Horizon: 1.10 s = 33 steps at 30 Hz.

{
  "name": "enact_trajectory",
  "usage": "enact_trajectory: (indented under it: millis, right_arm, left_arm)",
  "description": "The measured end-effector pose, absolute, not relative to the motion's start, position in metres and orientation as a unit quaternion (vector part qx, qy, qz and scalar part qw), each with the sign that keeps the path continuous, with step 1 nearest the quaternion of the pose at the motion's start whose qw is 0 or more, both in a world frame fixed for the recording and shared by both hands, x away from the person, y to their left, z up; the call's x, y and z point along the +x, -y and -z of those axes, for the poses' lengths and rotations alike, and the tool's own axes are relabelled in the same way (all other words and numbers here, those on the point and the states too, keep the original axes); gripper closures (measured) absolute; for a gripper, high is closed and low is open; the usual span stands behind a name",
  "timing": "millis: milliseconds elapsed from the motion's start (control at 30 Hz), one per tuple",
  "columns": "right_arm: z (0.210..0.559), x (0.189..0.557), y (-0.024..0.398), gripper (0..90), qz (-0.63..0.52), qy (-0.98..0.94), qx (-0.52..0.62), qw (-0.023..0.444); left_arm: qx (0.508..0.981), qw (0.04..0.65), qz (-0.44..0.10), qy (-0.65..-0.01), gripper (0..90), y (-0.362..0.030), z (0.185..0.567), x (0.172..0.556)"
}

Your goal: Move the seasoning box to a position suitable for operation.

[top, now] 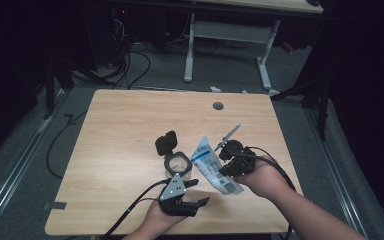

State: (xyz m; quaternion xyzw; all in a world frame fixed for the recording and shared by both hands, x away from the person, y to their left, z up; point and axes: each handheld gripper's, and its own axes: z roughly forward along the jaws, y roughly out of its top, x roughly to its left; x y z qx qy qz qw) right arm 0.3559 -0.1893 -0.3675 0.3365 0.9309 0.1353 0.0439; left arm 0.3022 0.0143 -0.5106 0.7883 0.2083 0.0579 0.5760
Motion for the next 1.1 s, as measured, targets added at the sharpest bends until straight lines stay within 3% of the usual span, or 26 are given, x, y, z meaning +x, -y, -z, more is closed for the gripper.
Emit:
enact_trajectory:
  millis: [633,1100]
  right_arm:
    - [0.361,0.355,0.145,90.0,-0.147,-0.939,0.311,0.024]
    - [0.368,0.356,0.153,90.0,-0.153,-0.932,0.329,0.012]
  left_arm:
    - [0.798,0.564,-0.073,-0.201,28.5,-0.014,0.518,0.299]
    - [0.813,0.538,-0.093,-0.202,39.3,0.01,0.523,0.297]
